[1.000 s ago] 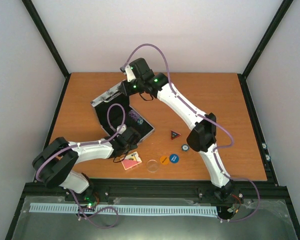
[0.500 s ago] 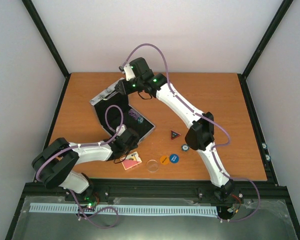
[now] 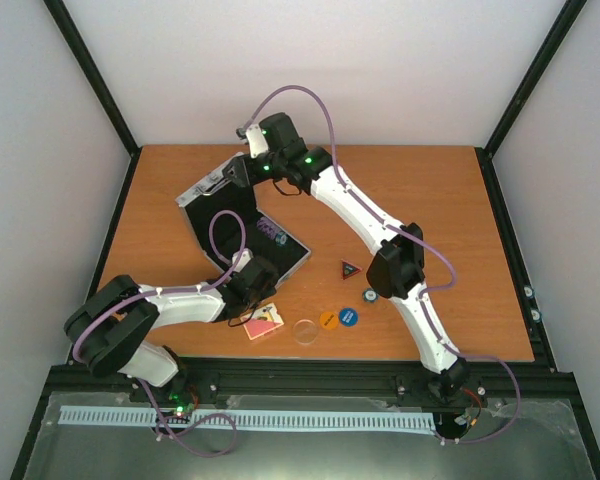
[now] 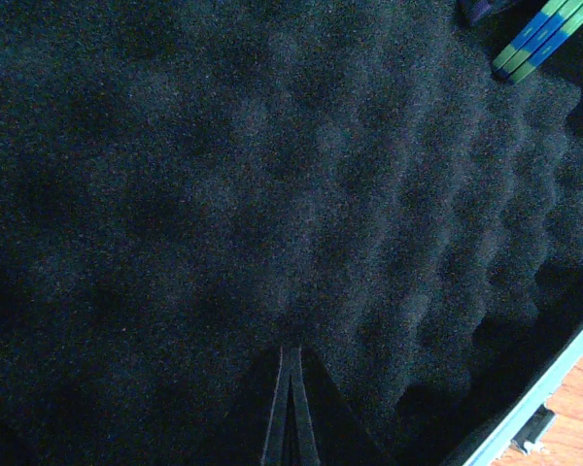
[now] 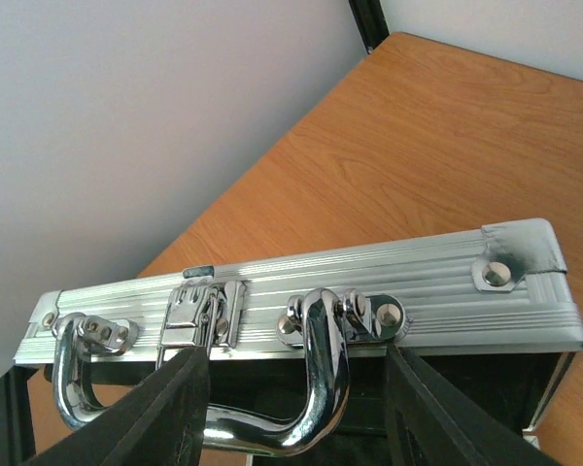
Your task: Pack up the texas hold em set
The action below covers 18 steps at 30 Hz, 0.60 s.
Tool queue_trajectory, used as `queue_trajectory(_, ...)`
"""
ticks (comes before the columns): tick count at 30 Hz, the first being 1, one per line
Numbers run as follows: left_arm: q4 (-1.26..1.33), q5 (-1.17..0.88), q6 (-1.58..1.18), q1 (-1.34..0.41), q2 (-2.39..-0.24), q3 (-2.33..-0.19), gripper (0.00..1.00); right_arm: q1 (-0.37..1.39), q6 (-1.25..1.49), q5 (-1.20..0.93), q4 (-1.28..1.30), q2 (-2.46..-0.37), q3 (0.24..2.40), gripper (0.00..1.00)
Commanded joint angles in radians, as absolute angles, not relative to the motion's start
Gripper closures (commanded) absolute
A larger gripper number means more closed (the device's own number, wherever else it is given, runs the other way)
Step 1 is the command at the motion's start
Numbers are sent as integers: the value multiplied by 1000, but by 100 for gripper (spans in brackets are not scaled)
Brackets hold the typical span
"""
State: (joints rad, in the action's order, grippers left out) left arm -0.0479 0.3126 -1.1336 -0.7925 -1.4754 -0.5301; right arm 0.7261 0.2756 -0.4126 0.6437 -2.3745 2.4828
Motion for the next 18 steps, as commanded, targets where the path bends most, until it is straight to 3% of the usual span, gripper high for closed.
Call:
queue_trajectory(1, -220, 206, -1145, -794, -1547, -472, 99, 719, 261, -429, 630, -2404, 2506, 47)
queue_trajectory(18, -246, 219, -1143, -795, -1545, -486, 99, 717, 210, -476, 518, -2452, 2531, 35)
